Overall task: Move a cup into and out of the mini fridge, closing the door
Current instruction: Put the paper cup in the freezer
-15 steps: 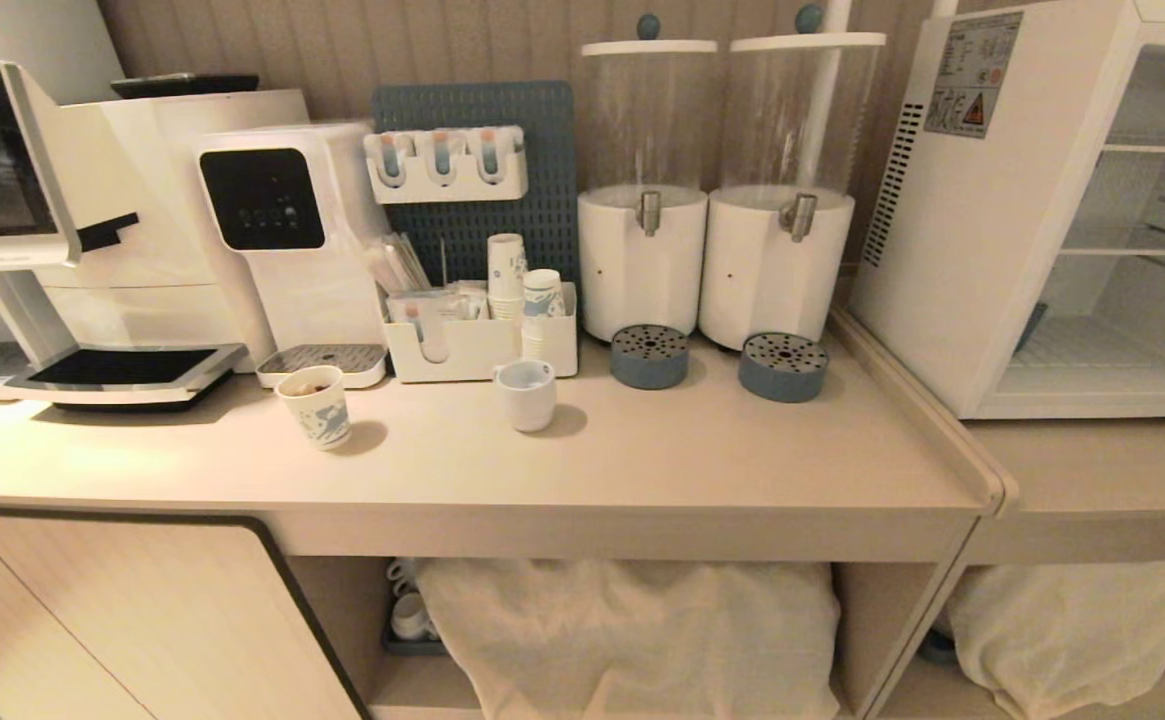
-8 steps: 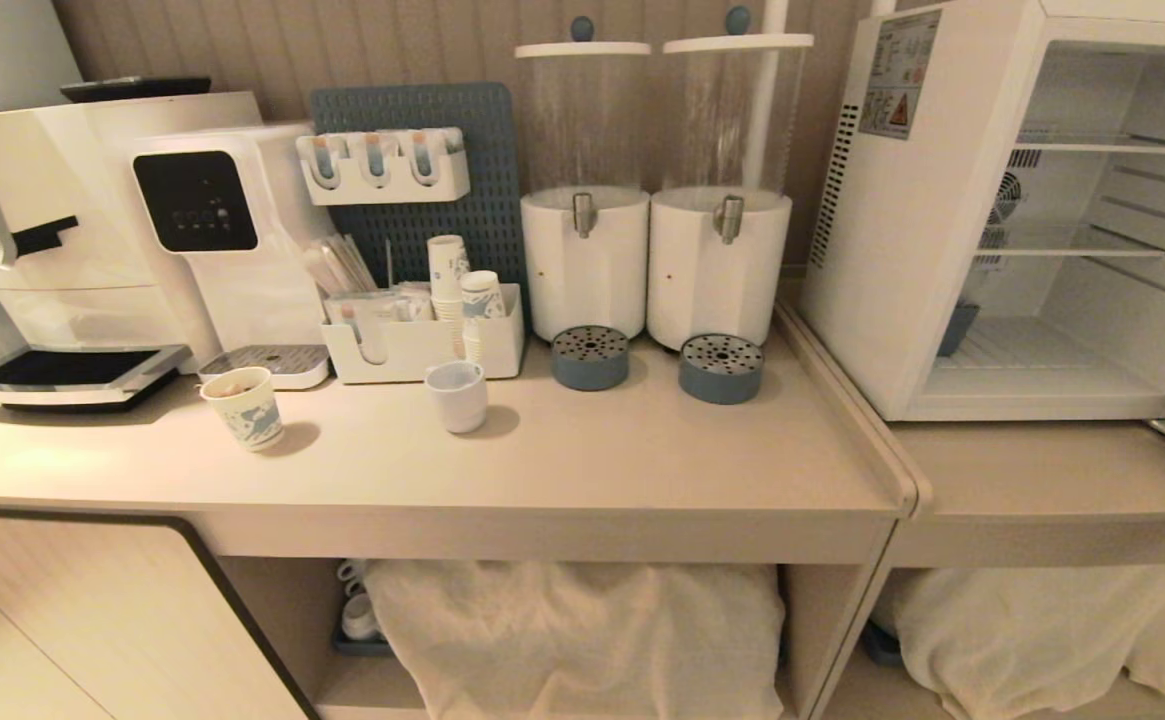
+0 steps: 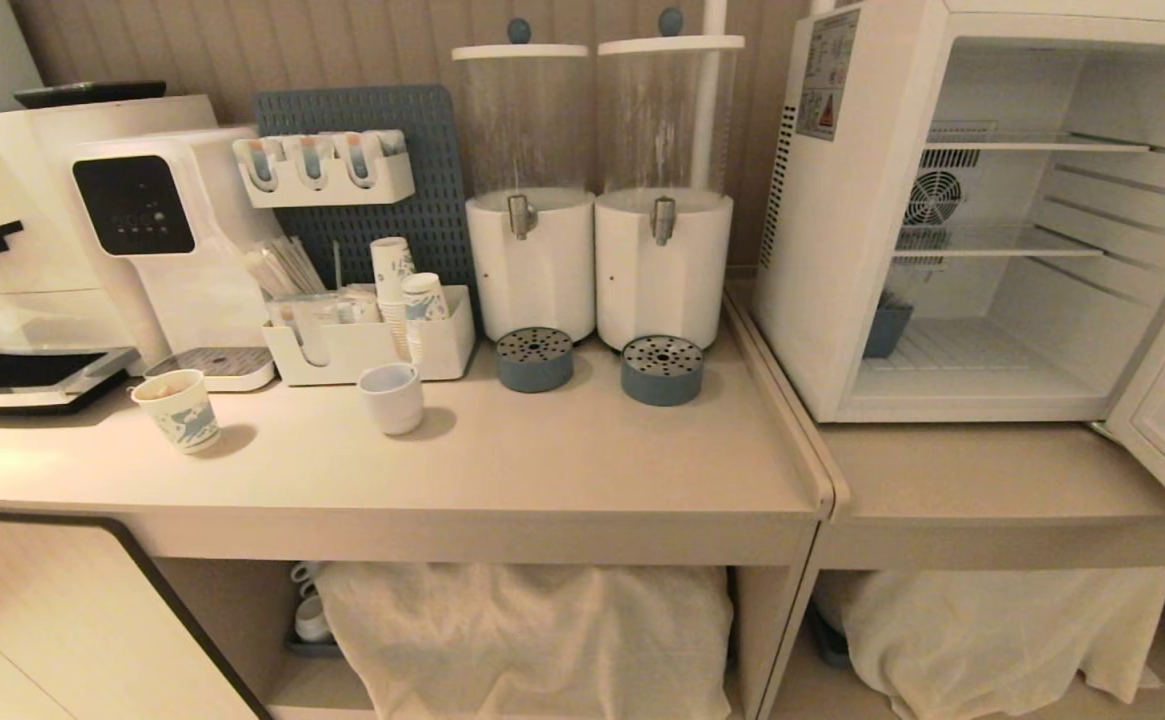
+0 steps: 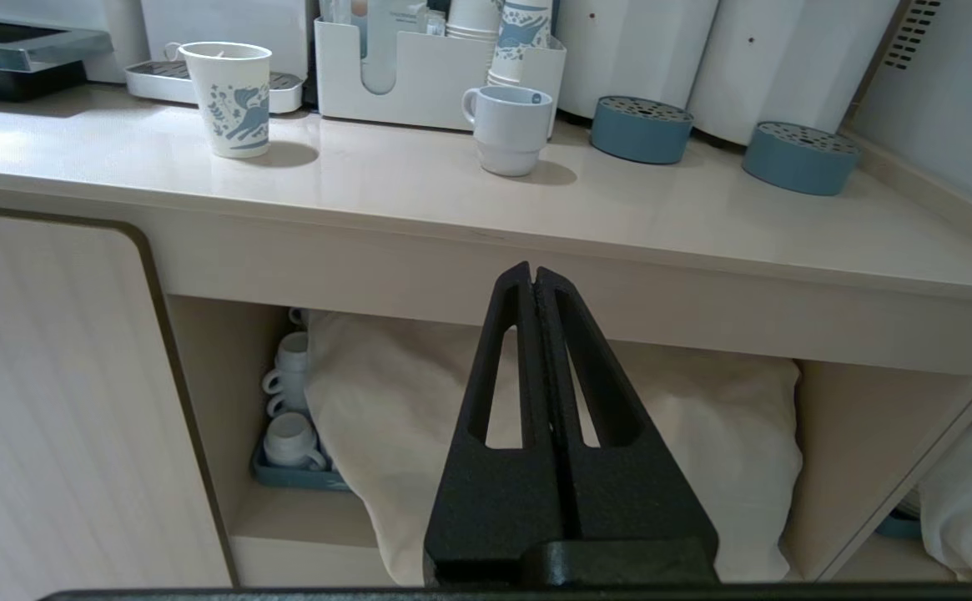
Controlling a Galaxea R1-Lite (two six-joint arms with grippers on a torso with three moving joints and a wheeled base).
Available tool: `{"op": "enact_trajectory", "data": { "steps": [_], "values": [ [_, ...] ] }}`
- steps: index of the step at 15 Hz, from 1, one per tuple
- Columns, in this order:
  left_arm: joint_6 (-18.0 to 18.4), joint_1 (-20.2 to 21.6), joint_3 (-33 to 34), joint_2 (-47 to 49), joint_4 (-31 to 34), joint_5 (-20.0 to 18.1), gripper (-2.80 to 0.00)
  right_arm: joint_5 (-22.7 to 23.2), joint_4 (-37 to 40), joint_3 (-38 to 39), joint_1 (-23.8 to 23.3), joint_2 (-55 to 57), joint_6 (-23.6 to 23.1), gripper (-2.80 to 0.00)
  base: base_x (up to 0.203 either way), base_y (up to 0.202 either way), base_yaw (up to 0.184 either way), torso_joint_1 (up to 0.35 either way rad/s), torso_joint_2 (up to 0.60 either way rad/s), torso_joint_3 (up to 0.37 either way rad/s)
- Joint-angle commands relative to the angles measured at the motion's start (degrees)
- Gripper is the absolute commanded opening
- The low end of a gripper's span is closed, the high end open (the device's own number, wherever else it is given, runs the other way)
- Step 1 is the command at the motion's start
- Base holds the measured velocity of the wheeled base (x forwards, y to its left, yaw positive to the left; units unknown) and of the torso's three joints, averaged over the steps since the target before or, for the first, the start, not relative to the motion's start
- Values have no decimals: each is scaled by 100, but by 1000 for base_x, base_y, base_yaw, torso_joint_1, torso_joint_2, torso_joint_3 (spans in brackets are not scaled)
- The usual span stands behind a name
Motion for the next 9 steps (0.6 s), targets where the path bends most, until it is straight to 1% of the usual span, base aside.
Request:
{"op": "enact_trajectory", "data": {
  "steps": [1,5,8,9],
  "values": [
    [-6,1,229,-19,-8,-7,-280,2,2,-5,2,9,-2,-280,0,0,0,0,0,0],
    [3,1,229,-19,-8,-7,-280,2,2,4,2,9,-2,-280,0,0,0,0,0,0],
    [-3,1,229,-19,-8,-7,-280,11,26,-7,2,9,-14,-280,89,0,0,-1,4,1],
    [3,1,229,-19,-8,-7,-280,11,55,-13,2,9,-20,-280,0,0,0,0,0,0]
  ]
}}
